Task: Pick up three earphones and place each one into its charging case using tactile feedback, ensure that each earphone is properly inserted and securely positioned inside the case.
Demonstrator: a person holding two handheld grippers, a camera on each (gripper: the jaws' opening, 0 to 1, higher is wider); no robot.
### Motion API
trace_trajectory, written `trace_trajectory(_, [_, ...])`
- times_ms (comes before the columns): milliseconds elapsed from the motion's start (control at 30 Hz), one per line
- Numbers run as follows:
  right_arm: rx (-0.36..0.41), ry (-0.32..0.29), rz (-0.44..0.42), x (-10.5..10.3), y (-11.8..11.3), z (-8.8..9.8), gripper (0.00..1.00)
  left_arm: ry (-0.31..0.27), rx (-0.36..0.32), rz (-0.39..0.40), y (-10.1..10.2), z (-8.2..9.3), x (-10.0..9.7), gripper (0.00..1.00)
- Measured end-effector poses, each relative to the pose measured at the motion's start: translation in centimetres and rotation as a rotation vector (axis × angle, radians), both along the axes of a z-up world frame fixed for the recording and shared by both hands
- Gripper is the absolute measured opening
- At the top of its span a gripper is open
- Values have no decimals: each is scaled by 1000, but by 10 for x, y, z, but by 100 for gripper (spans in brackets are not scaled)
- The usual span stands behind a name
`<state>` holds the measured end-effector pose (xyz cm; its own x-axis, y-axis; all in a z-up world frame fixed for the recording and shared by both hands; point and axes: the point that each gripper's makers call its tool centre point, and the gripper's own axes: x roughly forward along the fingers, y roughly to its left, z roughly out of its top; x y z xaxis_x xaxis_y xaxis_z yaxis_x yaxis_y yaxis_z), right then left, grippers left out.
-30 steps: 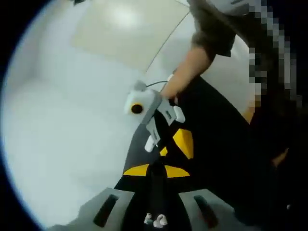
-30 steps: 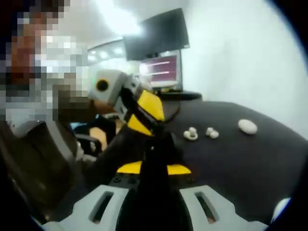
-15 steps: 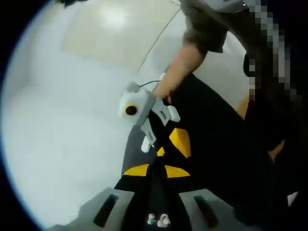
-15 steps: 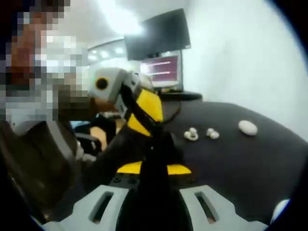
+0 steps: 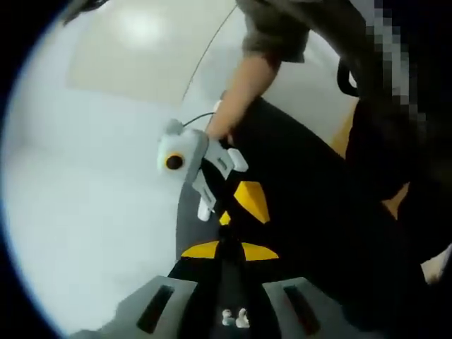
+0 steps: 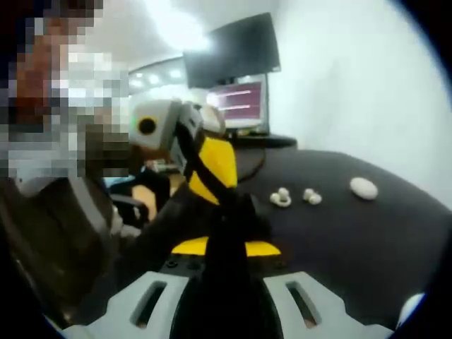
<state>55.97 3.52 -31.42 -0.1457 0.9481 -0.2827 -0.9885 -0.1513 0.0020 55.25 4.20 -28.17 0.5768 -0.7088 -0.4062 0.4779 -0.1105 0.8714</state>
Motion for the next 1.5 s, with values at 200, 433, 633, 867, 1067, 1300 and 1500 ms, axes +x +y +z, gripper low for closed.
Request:
trace_trajectory(200, [0,1,1,0,0,0,18,26,-6,-2,-1,1,-1,8])
trace_trajectory(433, [-3,0,1,1,0,-1,18,59,-40,-6,-1,4,-4,11])
trace_trajectory(633, [-2,-1,4,1,1,0,18,55,-48,2,2,6,-3,11])
trace_trajectory(867, [-2,-2,4,1,1,0,18,187,-192,1,3,16,-7,12])
trace_trajectory(1067, [0,-16,5,2,0,0,18,563,-479,47,18,18,3,21])
trace_trajectory(1300, [4,-52,10,0,0,1,18,741,-604,87,17,-2,18,27])
trace_trajectory(1500, [10,-83,16,-1,0,1,18,785,-583,50,5,-11,16,32])
